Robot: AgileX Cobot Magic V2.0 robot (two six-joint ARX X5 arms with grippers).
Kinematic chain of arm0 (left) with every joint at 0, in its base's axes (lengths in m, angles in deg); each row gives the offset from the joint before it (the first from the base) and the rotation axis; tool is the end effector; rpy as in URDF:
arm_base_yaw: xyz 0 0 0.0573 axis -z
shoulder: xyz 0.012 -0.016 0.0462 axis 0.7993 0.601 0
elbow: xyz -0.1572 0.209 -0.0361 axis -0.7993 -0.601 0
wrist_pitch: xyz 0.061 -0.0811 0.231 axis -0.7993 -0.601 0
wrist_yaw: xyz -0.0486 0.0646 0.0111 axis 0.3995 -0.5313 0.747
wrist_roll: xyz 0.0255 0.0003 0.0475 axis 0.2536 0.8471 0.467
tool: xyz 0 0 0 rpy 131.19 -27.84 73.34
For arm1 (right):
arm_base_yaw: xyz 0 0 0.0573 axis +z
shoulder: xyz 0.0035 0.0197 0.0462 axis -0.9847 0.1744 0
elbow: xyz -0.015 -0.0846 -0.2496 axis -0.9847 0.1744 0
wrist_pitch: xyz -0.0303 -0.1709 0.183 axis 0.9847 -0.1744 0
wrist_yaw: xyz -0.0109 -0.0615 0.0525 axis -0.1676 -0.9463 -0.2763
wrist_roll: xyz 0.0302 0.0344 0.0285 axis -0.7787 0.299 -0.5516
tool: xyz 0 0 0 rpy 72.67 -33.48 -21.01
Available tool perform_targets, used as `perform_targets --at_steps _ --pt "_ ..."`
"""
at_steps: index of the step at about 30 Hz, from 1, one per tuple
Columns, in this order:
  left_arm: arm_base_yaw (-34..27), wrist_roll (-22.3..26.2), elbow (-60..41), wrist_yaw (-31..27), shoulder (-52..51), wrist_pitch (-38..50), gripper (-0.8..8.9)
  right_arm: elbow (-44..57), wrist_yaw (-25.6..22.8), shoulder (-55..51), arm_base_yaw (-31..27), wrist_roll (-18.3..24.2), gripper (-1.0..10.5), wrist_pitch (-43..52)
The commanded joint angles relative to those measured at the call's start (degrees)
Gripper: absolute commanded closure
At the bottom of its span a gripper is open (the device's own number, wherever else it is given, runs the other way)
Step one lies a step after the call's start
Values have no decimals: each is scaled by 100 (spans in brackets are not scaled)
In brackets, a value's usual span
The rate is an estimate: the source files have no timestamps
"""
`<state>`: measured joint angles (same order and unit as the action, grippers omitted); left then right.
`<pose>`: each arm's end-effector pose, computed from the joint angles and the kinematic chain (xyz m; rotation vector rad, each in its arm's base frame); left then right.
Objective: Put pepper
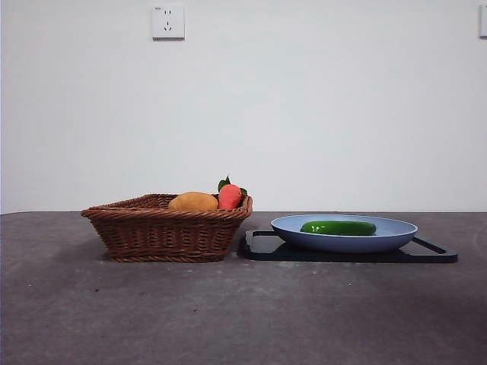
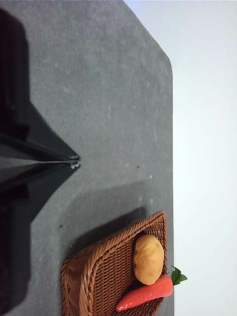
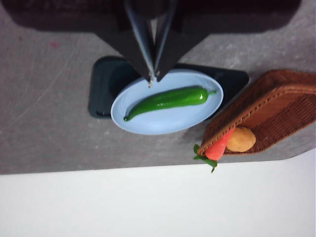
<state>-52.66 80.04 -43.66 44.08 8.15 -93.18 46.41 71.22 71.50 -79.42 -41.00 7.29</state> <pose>0.0963 -0.0001 0.1566 -0.0178 0.1162 0.0168 0.0941 0.0090 0.1659 0.0858 0.0904 0.2897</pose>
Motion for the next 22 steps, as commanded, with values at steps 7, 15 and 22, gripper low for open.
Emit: perform_targets --at_steps 7,15,22 --pt "-15 -39 -61 4 -17 46 805 181 -28 -52 -7 -149 936 -83" --pt "-15 -39 -61 4 -17 46 805 181 -13 -52 -11 -271 936 -264" --pt "-15 -37 -61 4 -17 46 805 181 -13 -44 -9 -271 936 -267"
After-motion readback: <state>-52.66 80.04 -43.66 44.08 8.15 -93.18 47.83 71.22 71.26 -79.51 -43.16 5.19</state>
